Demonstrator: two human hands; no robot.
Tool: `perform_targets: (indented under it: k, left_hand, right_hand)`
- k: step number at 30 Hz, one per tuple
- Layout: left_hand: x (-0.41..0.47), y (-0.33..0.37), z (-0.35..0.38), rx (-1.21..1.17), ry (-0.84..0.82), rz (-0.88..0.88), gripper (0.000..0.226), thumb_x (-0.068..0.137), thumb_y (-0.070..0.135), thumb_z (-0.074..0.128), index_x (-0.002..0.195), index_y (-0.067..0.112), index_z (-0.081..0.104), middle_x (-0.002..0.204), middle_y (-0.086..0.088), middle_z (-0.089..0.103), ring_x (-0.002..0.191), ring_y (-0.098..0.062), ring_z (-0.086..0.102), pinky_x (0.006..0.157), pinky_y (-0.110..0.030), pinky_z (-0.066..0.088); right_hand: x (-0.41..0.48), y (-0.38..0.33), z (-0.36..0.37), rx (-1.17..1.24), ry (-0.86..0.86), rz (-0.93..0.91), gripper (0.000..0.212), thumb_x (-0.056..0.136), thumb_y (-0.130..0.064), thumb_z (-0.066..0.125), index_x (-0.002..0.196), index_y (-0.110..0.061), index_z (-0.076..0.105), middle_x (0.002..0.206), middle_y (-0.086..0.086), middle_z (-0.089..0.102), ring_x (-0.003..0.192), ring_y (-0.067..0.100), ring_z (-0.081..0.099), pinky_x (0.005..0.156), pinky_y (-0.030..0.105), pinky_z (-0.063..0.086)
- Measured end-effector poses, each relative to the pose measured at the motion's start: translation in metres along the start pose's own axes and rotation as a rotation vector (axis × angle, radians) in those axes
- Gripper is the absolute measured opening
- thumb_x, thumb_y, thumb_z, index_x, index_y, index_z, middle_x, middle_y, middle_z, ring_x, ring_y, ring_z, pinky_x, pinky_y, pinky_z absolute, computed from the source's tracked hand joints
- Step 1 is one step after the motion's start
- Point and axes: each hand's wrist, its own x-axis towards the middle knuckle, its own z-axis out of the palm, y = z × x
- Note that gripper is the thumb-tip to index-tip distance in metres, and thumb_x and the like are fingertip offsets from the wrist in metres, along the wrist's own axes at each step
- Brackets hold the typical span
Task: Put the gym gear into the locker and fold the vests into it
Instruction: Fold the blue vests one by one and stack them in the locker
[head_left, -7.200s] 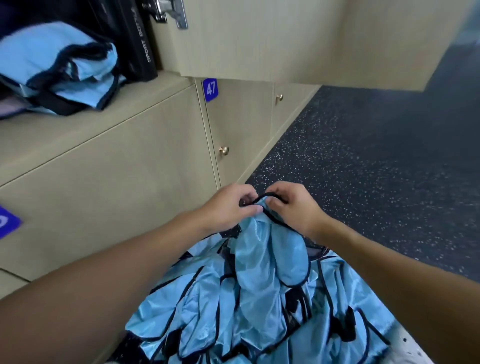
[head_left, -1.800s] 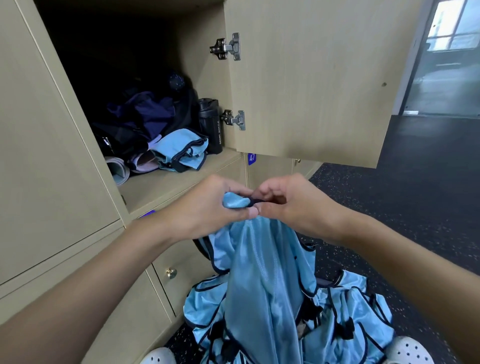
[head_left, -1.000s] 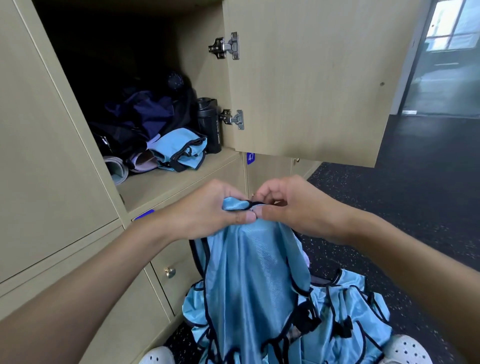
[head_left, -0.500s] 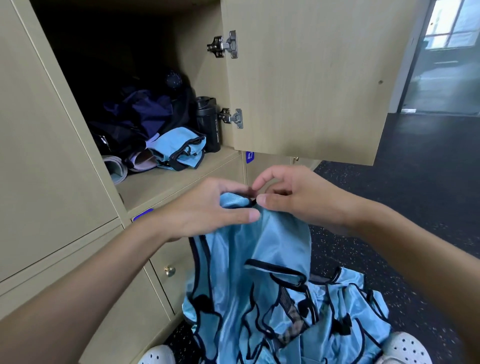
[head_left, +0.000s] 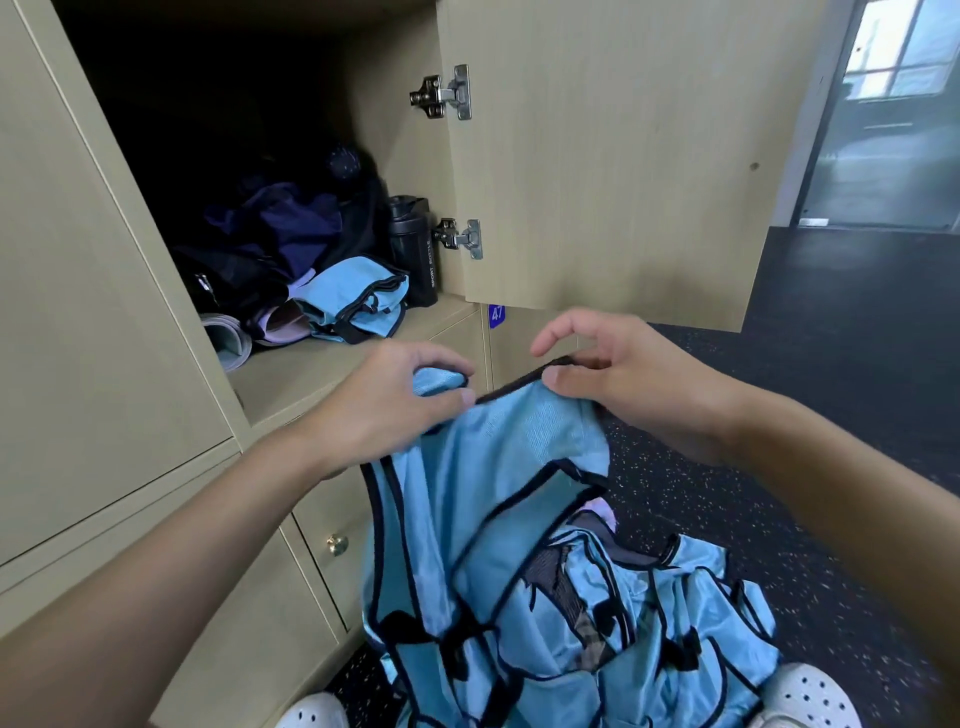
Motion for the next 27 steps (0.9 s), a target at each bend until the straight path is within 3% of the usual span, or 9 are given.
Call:
perform_targets:
  k: [2, 4, 10, 15, 18, 21, 23, 25, 27]
  left_hand:
    - [-0.003, 0.01, 0.007, -0.024, 0.019, 0.053, 0.012, 0.088, 0.02, 0.074, 0.099, 0.02, 0.072, 0.094, 0.003, 0.073, 0.085, -0.014, 0.066, 0.076, -0.023, 0.05]
    - [-0.005, 0.02, 0.011, -0.049, 0.029, 0.109, 0.007, 0.088, 0.018, 0.073, 0.094, 0.015, 0.072, 0.09, 0.0, 0.072, 0.082, -0.013, 0.064, 0.071, -0.015, 0.047]
    - [-0.006, 0.027, 0.011, -0.097, 0.108, 0.177, 0.007, 0.092, 0.013, 0.068, 0.086, 0.015, 0.071, 0.08, 0.008, 0.071, 0.077, 0.002, 0.061, 0.075, -0.008, 0.043]
    - [-0.004, 0.023, 0.01, -0.092, 0.167, 0.186, 0.008, 0.093, 0.014, 0.067, 0.091, 0.02, 0.073, 0.089, 0.015, 0.071, 0.086, 0.008, 0.061, 0.079, -0.005, 0.039]
    - [-0.004, 0.023, 0.01, -0.092, 0.16, 0.212, 0.01, 0.094, 0.017, 0.066, 0.094, 0.023, 0.074, 0.088, 0.018, 0.068, 0.084, 0.009, 0.058, 0.074, -0.005, 0.038]
    - [-0.003, 0.023, 0.009, -0.081, 0.172, 0.223, 0.011, 0.095, 0.019, 0.065, 0.098, 0.024, 0.075, 0.092, 0.021, 0.069, 0.088, 0.01, 0.06, 0.076, -0.006, 0.039]
    - [-0.002, 0.022, 0.008, -0.097, 0.196, 0.229, 0.014, 0.095, 0.019, 0.066, 0.103, 0.028, 0.074, 0.094, 0.023, 0.07, 0.091, 0.008, 0.062, 0.081, -0.008, 0.042]
    - [-0.003, 0.023, 0.008, -0.161, 0.195, 0.224, 0.018, 0.094, 0.017, 0.067, 0.106, 0.03, 0.07, 0.075, 0.02, 0.066, 0.067, 0.0, 0.058, 0.068, -0.012, 0.043]
    - [-0.005, 0.027, 0.008, -0.219, 0.149, 0.228, 0.016, 0.095, 0.013, 0.065, 0.108, 0.023, 0.066, 0.063, 0.0, 0.061, 0.051, -0.008, 0.043, 0.052, -0.016, 0.038]
  right_hand:
    - [0.001, -0.001, 0.002, 0.055, 0.007, -0.015, 0.013, 0.096, 0.002, 0.055, 0.094, -0.007, 0.063, 0.073, 0.011, 0.06, 0.051, 0.005, 0.054, 0.048, 0.013, 0.043]
    - [0.002, -0.001, 0.004, 0.112, 0.0, -0.008, 0.016, 0.096, 0.005, 0.054, 0.091, -0.003, 0.067, 0.073, 0.009, 0.062, 0.054, 0.004, 0.057, 0.05, 0.013, 0.045]
    - [0.0, -0.004, 0.0, 0.33, -0.157, 0.018, 0.031, 0.093, 0.017, 0.044, 0.101, -0.001, 0.068, 0.1, 0.027, 0.069, 0.084, 0.025, 0.07, 0.075, 0.026, 0.058]
    - [-0.002, -0.004, 0.004, 0.173, -0.103, -0.051, 0.016, 0.093, 0.009, 0.057, 0.101, 0.0, 0.067, 0.093, 0.021, 0.074, 0.08, 0.03, 0.073, 0.077, 0.031, 0.061]
    - [-0.001, -0.003, 0.007, 0.022, -0.012, -0.11, 0.007, 0.094, 0.001, 0.06, 0.093, 0.002, 0.067, 0.08, 0.019, 0.073, 0.063, 0.018, 0.069, 0.064, 0.03, 0.06]
    - [0.001, -0.003, 0.007, -0.148, 0.07, -0.205, 0.005, 0.088, -0.009, 0.07, 0.083, -0.01, 0.07, 0.075, 0.013, 0.068, 0.062, 0.008, 0.055, 0.06, 0.02, 0.046]
    - [0.001, -0.003, 0.009, -0.153, 0.09, -0.24, 0.01, 0.084, -0.012, 0.075, 0.077, -0.015, 0.07, 0.076, -0.002, 0.062, 0.064, 0.001, 0.053, 0.065, 0.016, 0.044]
    - [0.001, -0.002, 0.013, -0.149, 0.066, -0.261, 0.014, 0.082, -0.012, 0.077, 0.074, -0.018, 0.068, 0.087, -0.002, 0.064, 0.08, 0.004, 0.062, 0.079, 0.023, 0.051]
    - [0.001, -0.001, 0.017, -0.112, 0.02, -0.274, 0.012, 0.082, -0.01, 0.077, 0.075, -0.015, 0.069, 0.107, 0.006, 0.069, 0.106, 0.014, 0.064, 0.097, 0.035, 0.05]
